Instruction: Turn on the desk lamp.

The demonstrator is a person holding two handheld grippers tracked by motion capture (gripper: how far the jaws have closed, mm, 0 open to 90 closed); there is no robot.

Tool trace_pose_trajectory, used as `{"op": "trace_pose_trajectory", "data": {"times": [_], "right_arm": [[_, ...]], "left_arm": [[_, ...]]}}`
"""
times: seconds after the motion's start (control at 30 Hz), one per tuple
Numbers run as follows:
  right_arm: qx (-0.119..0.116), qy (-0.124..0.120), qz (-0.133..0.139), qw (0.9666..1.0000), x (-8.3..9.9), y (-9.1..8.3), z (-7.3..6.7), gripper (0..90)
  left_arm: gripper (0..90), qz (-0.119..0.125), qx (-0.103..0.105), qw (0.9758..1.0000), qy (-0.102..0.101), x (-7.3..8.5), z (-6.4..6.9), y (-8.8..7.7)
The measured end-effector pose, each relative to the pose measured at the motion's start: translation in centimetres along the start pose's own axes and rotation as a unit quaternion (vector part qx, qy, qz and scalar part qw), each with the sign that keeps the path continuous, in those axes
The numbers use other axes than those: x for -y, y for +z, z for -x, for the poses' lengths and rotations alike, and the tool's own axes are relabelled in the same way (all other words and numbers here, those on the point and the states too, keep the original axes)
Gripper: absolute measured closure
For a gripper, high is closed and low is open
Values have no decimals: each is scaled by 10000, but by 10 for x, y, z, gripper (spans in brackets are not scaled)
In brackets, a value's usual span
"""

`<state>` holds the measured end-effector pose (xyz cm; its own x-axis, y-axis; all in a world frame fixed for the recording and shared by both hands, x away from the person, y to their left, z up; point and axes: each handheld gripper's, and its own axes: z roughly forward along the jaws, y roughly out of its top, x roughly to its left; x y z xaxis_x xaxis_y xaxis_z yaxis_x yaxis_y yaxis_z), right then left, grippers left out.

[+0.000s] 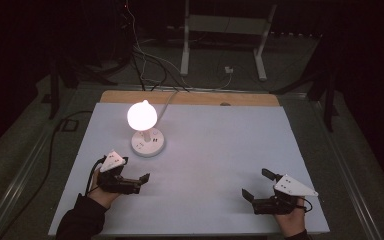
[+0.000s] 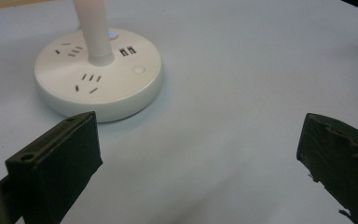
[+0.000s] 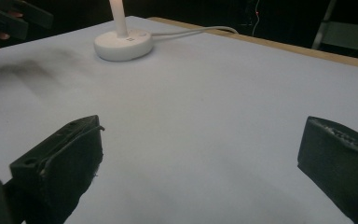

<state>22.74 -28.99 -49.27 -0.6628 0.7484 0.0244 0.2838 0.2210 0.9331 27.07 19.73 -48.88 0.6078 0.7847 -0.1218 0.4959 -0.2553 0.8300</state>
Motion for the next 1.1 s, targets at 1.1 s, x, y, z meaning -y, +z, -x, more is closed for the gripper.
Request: {"op": "trace_pose_trajectory", "data": {"times": [1.1], "right_arm": [[7, 19, -79, 10000, 1, 4, 1, 0]], "left_arm": [[3, -675, 498, 9960, 300, 43, -14, -10]]}}
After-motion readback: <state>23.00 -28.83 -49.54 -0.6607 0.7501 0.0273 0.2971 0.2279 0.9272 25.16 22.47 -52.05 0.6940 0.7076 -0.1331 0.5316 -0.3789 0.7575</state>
